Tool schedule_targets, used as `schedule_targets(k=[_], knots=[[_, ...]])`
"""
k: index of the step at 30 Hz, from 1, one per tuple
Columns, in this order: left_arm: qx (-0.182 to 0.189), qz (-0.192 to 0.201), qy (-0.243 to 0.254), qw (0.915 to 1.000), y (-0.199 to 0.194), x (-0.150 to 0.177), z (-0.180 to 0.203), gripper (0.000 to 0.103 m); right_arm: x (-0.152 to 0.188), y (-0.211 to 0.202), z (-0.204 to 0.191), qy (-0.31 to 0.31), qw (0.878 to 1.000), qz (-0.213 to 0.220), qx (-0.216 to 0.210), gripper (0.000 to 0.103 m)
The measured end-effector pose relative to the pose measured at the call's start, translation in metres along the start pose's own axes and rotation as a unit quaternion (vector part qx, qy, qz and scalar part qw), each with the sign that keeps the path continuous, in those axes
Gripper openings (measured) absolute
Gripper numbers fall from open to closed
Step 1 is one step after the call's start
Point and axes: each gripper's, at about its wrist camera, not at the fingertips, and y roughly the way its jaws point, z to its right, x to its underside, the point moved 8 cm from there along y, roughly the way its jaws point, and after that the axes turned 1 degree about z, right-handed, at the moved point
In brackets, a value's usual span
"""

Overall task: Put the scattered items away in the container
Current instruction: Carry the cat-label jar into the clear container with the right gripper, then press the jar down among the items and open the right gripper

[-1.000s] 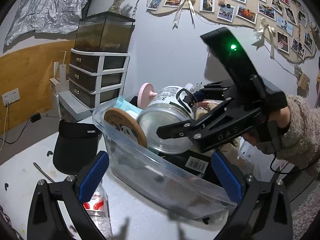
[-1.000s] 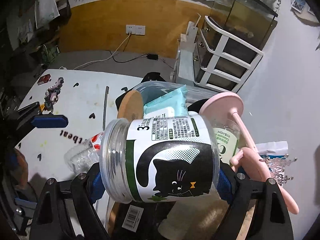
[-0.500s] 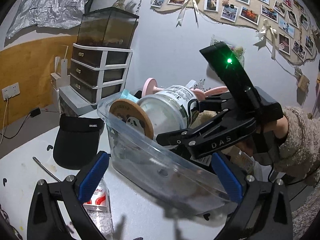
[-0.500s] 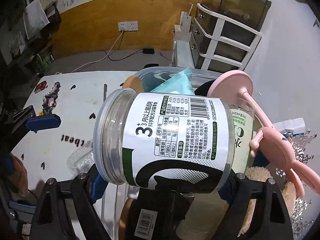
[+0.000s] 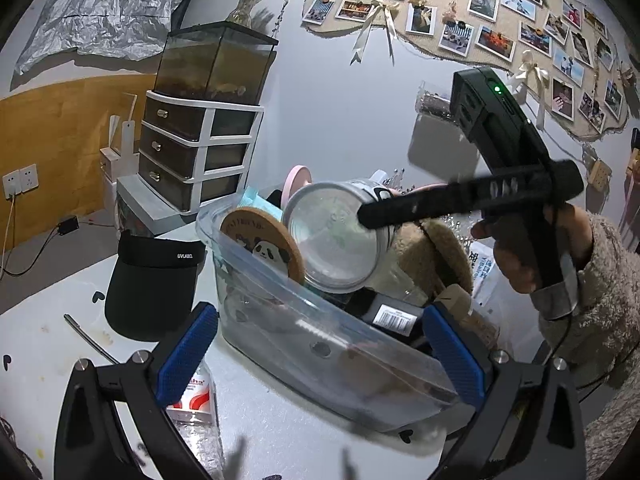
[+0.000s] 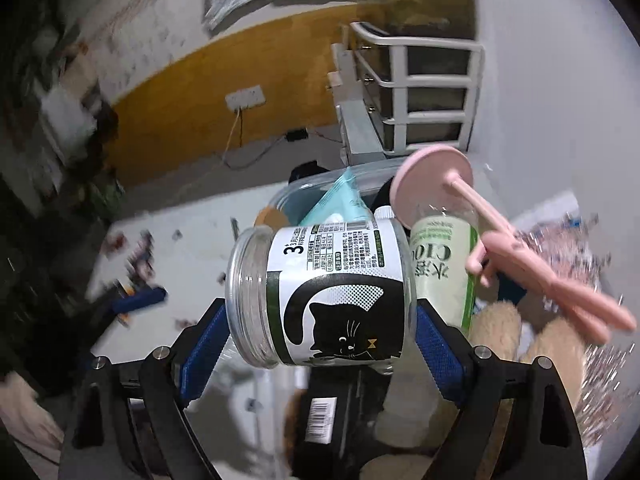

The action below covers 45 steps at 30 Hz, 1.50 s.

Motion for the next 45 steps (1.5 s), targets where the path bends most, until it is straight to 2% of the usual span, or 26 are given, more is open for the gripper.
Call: schedule_targets(k=[2, 4, 9, 16, 21, 23, 25, 34, 39, 45], knots=[[0.009, 0.001, 0.000, 1.0000, 0.002, -0.003, 0.005, 0.103, 0.000, -0.002, 0.007, 0.037, 0.999, 0.000, -0.026, 0.089], [0.016, 0.001, 0.006, 0.9999, 0.006, -0.006, 0.013, 0.103, 0.002, -0.001, 0.008, 0.045, 0.998, 0.003, -0.036, 0.089], [0.038, -0.007, 0.030, 0.9988, 0.021, -0.010, 0.037, 0.103, 0.006, 0.001, 0.006, 0.061, 0.998, 0.004, -0.028, 0.090], [0.069, -0.022, 0.048, 0.9962, 0.040, -0.012, 0.063, 0.103, 0.013, -0.005, 0.013, 0.153, 0.985, -0.005, -0.082, 0.091], [0.083, -0.024, 0.056, 0.9947, 0.047, -0.015, 0.075, 0.103, 0.019, -0.010, 0.011, 0.198, 0.971, -0.012, -0.130, 0.093], [0.081, -0.022, 0.056, 0.9949, 0.049, -0.016, 0.075, 0.103, 0.022, -0.013, 0.008, 0.218, 0.964, -0.018, -0.153, 0.100], [0.080, -0.019, 0.051, 0.9953, 0.050, -0.018, 0.072, 0.103, 0.025, -0.013, 0.005, 0.232, 0.958, -0.025, -0.169, 0.102], [0.092, -0.028, 0.049, 0.9942, 0.070, -0.033, 0.067, 0.103, 0.032, -0.017, 0.007, 0.290, 0.933, -0.023, -0.210, 0.102], [0.096, -0.032, 0.043, 0.9939, 0.086, -0.047, 0.058, 0.103, 0.032, -0.008, 0.006, 0.325, 0.912, -0.027, -0.249, 0.102], [0.086, -0.033, 0.048, 0.9946, 0.087, -0.052, 0.049, 0.103, 0.032, 0.011, 0.008, 0.355, 0.898, -0.033, -0.257, 0.102]])
